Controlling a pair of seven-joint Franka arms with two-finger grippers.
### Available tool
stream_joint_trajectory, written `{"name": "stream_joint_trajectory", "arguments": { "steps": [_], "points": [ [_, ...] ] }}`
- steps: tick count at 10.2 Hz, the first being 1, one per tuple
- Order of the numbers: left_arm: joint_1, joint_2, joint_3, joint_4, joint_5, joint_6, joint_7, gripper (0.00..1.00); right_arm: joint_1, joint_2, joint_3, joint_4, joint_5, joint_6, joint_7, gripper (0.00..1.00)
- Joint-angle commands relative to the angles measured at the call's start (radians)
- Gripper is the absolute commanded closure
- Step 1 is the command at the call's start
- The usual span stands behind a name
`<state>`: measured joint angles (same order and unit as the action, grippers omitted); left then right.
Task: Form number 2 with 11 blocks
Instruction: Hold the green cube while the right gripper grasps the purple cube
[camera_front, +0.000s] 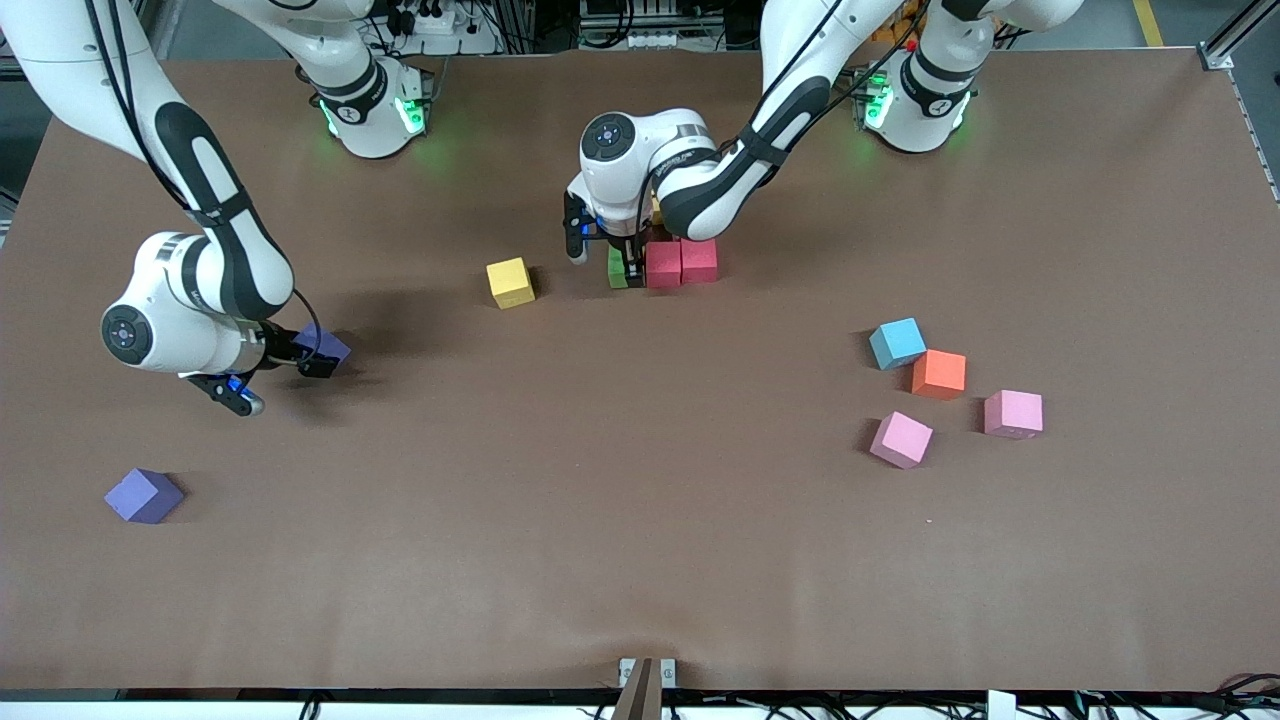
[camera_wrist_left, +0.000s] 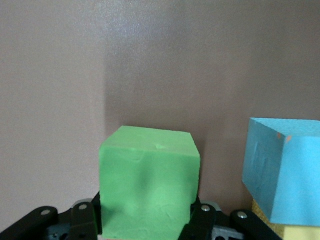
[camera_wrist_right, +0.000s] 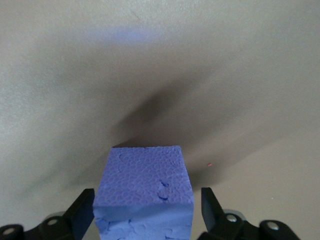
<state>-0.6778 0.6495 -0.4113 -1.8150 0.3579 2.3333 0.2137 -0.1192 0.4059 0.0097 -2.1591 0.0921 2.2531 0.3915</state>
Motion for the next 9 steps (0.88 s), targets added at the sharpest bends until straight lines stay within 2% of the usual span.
{"name": "stream_joint_trajectory", "arguments": {
  "steps": [1,2,3,7,9],
  "points": [
    [0.003,-0.001,0.0,0.002,-0.004,0.004,0.01,0.82,0.01,-0.004,-0.008,-0.01,-0.012,0.006,-0.006,0.28],
    [0.001,0.001,0.002,0.003,-0.004,0.004,0.01,0.56,0.01,-0.004,-0.011,-0.008,-0.011,0.006,-0.006,0.36],
    [0.003,0.001,0.005,0.005,-0.004,0.004,0.003,0.01,0.013,-0.004,-0.014,-0.008,-0.011,0.006,-0.006,0.38],
    [0.004,-0.011,0.008,0.008,-0.002,0.003,-0.002,0.0,0.029,-0.024,-0.025,0.001,-0.005,0.008,-0.002,0.4],
    [0.004,-0.053,0.003,0.006,-0.007,-0.018,-0.002,0.0,0.059,-0.073,-0.033,0.004,-0.003,0.006,0.003,0.4]
  ]
}}
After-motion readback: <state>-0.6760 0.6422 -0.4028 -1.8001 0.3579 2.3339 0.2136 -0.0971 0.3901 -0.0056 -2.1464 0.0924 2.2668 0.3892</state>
